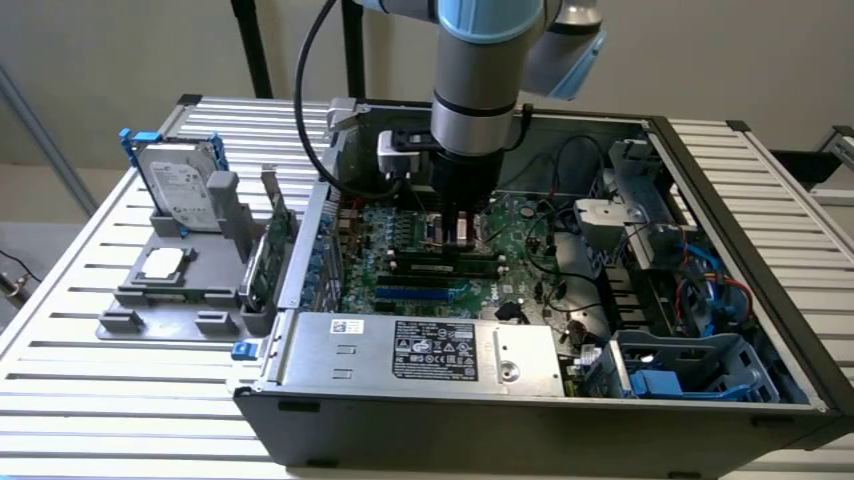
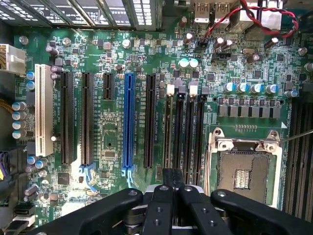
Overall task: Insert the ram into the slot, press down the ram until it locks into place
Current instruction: 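Press down the ram until it locks into place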
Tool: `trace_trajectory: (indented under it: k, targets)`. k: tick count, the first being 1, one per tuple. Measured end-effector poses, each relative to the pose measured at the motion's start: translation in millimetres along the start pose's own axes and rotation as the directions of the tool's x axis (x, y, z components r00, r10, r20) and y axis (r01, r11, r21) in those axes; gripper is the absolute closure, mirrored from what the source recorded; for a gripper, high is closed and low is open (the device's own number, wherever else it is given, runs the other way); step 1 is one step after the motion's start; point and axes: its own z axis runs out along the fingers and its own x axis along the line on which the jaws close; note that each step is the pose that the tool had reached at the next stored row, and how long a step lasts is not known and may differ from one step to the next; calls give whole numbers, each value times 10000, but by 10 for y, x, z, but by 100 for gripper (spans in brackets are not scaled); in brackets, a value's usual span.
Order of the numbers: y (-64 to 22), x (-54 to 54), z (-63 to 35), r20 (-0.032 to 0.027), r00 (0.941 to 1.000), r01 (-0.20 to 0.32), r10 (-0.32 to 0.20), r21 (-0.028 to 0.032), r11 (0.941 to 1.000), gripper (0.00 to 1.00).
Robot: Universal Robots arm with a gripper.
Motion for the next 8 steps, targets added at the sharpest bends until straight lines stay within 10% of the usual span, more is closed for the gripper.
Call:
trace_trajectory:
  k: [8]
  targets:
    - [1, -1, -191, 17, 10000, 0, 0, -75, 10000, 89]
